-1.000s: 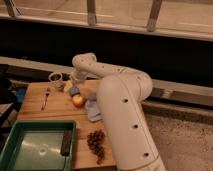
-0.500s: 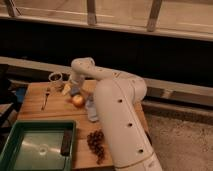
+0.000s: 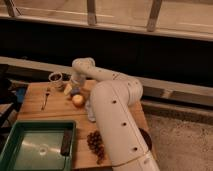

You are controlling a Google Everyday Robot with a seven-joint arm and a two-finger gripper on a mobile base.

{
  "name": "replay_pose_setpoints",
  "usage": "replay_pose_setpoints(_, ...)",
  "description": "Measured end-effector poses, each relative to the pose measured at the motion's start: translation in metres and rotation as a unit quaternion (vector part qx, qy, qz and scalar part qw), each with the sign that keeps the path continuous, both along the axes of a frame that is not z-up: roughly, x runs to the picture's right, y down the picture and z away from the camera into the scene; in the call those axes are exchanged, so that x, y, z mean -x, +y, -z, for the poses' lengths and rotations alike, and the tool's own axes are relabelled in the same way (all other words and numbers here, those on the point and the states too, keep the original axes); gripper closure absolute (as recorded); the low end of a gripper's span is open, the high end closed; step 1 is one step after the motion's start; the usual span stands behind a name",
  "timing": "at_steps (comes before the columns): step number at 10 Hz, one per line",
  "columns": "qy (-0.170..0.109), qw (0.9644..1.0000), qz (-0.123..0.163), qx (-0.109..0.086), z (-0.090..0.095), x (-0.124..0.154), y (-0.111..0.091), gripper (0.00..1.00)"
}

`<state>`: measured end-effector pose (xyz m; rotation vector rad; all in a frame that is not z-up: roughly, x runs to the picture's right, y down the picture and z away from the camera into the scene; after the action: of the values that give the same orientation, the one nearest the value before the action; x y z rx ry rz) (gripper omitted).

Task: Wipe purple bowl with sponge

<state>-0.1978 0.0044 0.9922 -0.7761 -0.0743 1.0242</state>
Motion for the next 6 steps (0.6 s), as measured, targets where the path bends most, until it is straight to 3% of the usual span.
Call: replay_pose_setpoints(6,0.006,1.0000,0.000,0.003,-0.0002,-0.0044,0.0007,0.89)
